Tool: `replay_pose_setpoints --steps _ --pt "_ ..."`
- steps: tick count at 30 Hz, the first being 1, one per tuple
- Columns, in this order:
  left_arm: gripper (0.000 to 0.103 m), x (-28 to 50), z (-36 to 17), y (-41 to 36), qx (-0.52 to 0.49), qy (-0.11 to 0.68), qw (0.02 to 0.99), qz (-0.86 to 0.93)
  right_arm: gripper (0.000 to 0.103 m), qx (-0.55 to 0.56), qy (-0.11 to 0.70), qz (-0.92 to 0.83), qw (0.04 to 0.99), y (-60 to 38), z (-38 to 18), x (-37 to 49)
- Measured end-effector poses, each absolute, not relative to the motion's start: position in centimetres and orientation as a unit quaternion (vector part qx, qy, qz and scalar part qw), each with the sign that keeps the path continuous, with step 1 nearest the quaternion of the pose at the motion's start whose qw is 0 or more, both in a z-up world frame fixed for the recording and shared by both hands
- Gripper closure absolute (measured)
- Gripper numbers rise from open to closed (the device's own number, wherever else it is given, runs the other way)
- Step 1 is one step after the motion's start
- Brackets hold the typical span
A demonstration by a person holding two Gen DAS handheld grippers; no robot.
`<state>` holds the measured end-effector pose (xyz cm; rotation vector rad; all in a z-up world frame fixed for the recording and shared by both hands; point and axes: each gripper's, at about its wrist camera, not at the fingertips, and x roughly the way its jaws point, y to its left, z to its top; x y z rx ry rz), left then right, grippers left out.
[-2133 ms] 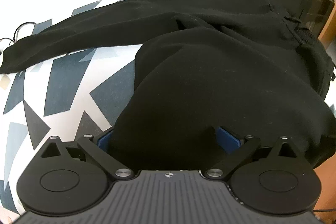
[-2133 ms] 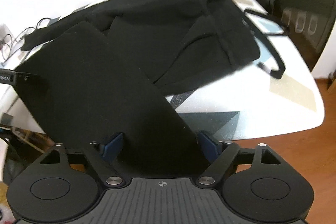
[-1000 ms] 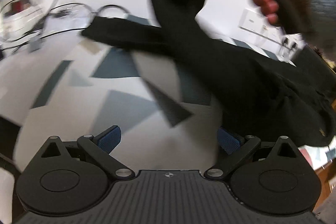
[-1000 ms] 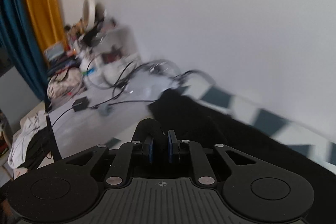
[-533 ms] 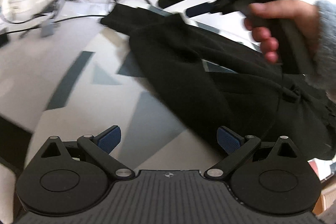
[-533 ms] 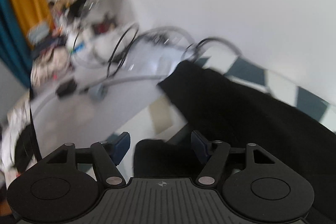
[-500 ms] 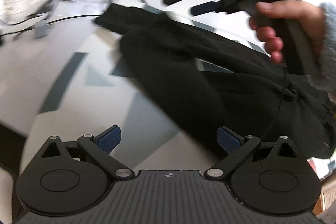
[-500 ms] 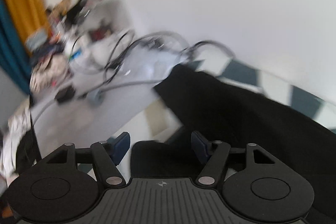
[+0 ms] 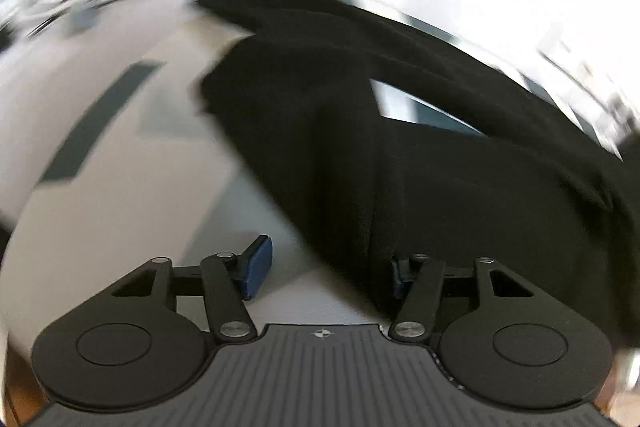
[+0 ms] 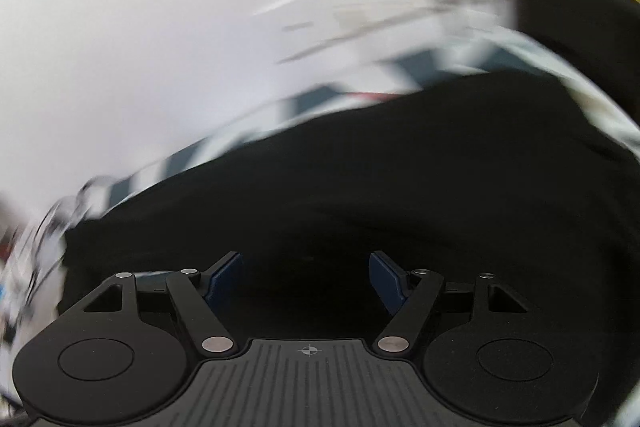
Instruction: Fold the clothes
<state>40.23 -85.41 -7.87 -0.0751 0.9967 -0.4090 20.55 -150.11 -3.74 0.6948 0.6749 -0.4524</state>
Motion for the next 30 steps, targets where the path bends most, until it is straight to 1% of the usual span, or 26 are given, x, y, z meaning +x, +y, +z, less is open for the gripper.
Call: replay_pose_setpoints --steps 1,2,3,7,10,13,16,17,18,19,21,24,26,27,30 --pt "0.022 39.9 -7.9 -84.7 -0.04 0.477 0.861 -0.175 0.036 0.353 0.314 -0.233 0.85 -151.1 -4.4 18.0" --pt "0.016 39.7 -7.9 -84.5 -0.036 0.475 0.864 -0.162 0.036 0.374 0.308 -0.245 0.84 -151.6 -5.2 16.0" --pt "0.013 39.5 -8.0 -84.2 -0.032 0.473 0.868 -0.15 0.036 0.396 0.301 -0.256 0.829 -152.0 -5.9 14.1" --pt "0.01 39.8 -7.6 -86.5 0.034 0.468 0.872 -0.136 0.036 0.456 0.284 -0.283 0.795 -152.3 -8.2 9.6" --pt "0.01 40.0 -7.5 -89.5 0.104 0.446 0.879 -0.134 0.036 0.465 0.275 -0.298 0.787 -152.0 -8.8 8.6" --pt "0.01 41.4 -7.9 -92.1 0.144 0.431 0.881 -0.131 0.036 0.468 0.265 -0.321 0.779 -152.0 -8.8 8.0" --pt "0.01 42.2 -7.3 -92.1 0.137 0.41 0.895 -0.108 0.036 0.472 0.258 -0.347 0.769 -152.0 -8.8 7.1" --pt "0.012 42.4 -7.1 -91.8 0.13 0.408 0.897 -0.111 0.036 0.476 0.255 -0.352 0.764 -152.0 -8.9 6.6" --pt "0.025 42.6 -6.9 -91.4 0.121 0.405 0.899 -0.114 0.036 0.481 0.251 -0.358 0.76 -152.0 -9.0 6.1" --pt "0.043 42.4 -6.7 -90.6 0.107 0.407 0.899 -0.12 0.036 0.486 0.246 -0.362 0.756 -152.0 -9.0 5.5" --pt "0.057 41.8 -6.4 -88.8 0.075 0.414 0.9 -0.116 0.036 0.494 0.237 -0.378 0.746 -151.9 -9.3 4.4" --pt "0.057 40.3 -6.1 -85.3 0.019 0.435 0.897 -0.074 0.036 0.51 0.236 -0.385 0.732 -151.3 -9.7 4.1" --pt "0.044 39.0 -7.0 -82.9 -0.015 0.456 0.888 -0.058 0.034 0.518 0.24 -0.385 0.725 -150.8 -10.1 4.5" --pt "0.036 38.3 -7.4 -81.9 -0.03 0.465 0.883 -0.051 0.034 0.519 0.243 -0.382 0.725 -150.5 -10.2 4.8" --pt "0.033 38.0 -8.1 -81.4 -0.024 0.471 0.88 -0.056 0.032 0.508 0.254 -0.379 0.731 -149.9 -10.2 5.9"
